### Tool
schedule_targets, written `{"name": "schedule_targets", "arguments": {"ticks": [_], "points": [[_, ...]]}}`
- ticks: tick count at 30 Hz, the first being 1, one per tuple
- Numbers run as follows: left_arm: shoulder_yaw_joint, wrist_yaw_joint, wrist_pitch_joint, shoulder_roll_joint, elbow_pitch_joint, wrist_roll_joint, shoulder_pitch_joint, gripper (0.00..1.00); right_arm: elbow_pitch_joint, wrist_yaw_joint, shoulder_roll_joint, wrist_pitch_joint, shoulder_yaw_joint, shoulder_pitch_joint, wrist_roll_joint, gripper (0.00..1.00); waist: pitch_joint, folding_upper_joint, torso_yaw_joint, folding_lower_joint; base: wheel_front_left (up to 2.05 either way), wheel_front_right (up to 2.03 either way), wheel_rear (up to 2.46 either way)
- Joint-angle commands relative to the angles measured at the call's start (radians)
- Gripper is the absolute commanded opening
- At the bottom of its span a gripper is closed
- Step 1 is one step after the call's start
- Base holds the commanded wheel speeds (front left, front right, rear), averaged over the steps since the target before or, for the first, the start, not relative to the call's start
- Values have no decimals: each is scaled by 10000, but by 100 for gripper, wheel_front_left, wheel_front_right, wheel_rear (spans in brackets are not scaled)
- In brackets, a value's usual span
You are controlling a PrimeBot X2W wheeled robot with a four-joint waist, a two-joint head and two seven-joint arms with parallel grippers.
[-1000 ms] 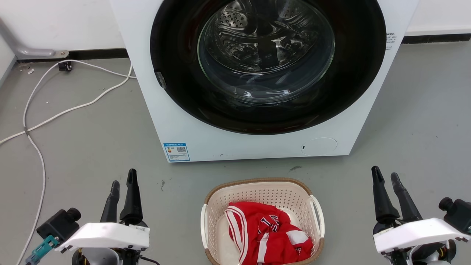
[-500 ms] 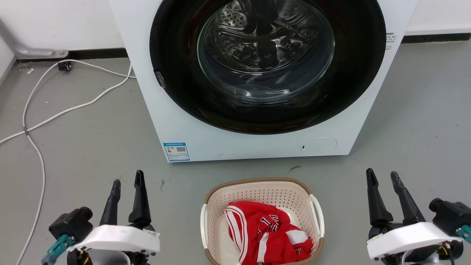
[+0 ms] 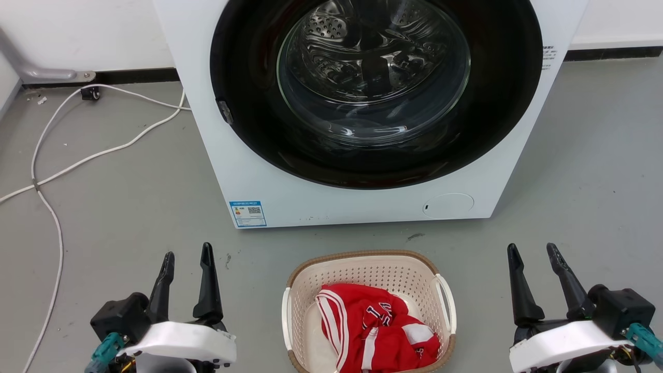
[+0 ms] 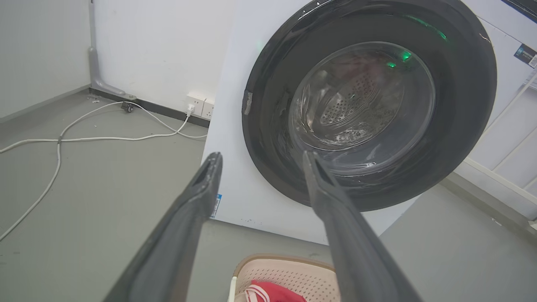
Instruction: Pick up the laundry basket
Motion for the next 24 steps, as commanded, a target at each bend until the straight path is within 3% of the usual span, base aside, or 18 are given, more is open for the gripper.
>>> {"name": "schedule_targets", "arguments": {"ticks": [1,24], "points": [[-43,74,-155,35,-80,505,66,100,-158,0,-45,-147,37,88,-569,100,-2,0,-5,0,0,0,0],[-179,305,-636,38,-123,2473,271,100,-425,-1,-52,-637,159,292,-2642,100,3,0,-48,0,0,0,0]]}}
